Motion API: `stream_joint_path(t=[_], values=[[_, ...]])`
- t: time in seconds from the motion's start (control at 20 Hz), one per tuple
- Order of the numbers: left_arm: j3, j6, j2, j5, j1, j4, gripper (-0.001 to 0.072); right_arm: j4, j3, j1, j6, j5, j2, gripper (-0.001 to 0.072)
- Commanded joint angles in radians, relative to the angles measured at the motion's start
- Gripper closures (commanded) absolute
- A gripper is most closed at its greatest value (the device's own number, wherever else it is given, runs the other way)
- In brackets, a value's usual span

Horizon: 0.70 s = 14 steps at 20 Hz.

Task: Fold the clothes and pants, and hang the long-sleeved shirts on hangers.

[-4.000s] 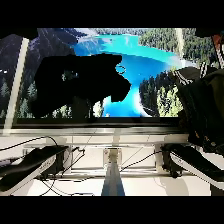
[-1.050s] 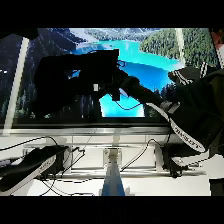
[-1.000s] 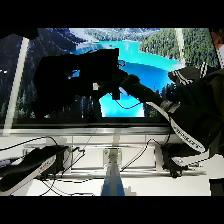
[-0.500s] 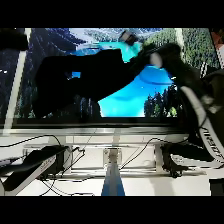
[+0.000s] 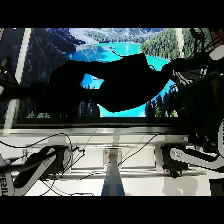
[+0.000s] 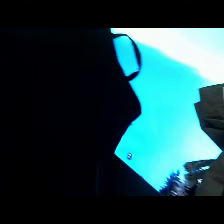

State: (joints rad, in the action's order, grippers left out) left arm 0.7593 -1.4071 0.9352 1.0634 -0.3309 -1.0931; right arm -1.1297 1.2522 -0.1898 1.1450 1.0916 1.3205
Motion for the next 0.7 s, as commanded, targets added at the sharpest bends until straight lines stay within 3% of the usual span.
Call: stream_joint_path(t=[0.0, 0.4, 0.65], values=[[-0.145, -0.011, 0.03, 0.003, -0.024, 0.135, 0.009, 0.138, -0.021, -0.028, -0.079, -0.022, -0.003, 0.0687], [-0.176, -0.029, 0.25, 0.037, -0.024, 0.19, 0.0089, 0.127, -0.021, 0.03, -0.093, -0.06, -0.003, 0.0687], [-0.174, -0.029, 0.306, -0.119, -0.024, 0.19, 0.0089, 0.126, -0.021, 0.03, -0.093, -0.063, -0.003, 0.0687]])
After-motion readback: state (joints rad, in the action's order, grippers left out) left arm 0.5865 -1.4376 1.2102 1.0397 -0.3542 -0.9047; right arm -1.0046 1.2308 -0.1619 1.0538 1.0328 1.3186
